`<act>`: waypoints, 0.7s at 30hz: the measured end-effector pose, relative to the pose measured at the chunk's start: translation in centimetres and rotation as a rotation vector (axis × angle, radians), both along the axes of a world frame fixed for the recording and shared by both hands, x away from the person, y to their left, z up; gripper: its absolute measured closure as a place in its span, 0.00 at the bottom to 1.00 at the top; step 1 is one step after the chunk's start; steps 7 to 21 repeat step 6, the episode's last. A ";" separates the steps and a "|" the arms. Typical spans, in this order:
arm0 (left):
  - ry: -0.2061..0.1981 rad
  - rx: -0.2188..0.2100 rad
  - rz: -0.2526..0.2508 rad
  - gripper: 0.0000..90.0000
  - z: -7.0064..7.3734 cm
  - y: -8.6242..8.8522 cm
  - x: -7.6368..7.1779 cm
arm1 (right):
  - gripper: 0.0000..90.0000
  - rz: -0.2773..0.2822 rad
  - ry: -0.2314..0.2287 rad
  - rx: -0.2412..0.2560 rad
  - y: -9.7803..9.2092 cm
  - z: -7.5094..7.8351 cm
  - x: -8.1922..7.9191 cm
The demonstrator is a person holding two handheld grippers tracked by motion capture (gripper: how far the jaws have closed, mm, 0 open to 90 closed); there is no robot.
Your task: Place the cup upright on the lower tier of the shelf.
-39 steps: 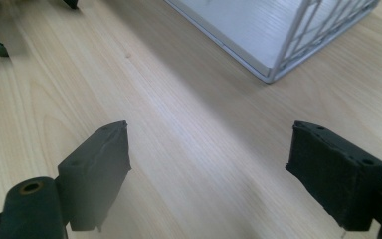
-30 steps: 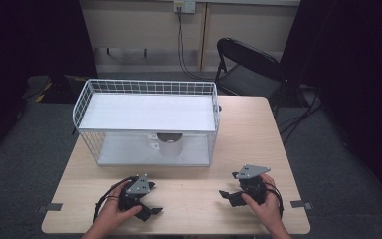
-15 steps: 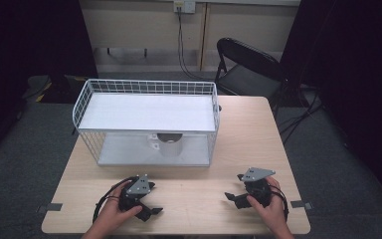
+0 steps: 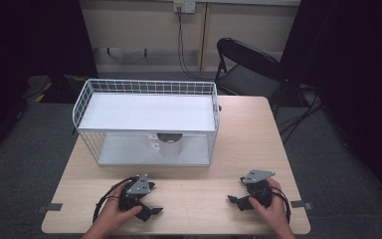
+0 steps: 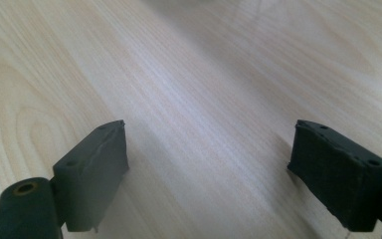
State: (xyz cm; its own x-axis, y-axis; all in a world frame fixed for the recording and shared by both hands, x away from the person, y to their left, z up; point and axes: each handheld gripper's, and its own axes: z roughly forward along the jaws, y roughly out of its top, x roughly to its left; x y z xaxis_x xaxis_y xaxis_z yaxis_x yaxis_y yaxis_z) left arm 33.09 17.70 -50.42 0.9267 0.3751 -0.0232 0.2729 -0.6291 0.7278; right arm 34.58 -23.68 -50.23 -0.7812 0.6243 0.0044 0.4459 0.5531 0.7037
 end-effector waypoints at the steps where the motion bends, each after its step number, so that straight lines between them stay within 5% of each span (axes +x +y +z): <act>1: 0.000 0.000 0.000 0.11 0.0 0.0 0.0 | 0.15 0.000 0.000 0.000 0.0 0.0 0.0; 21: 0.000 0.000 0.000 0.11 0.0 0.0 0.0 | 0.13 -0.003 -0.021 0.030 0.0 -0.4 -0.1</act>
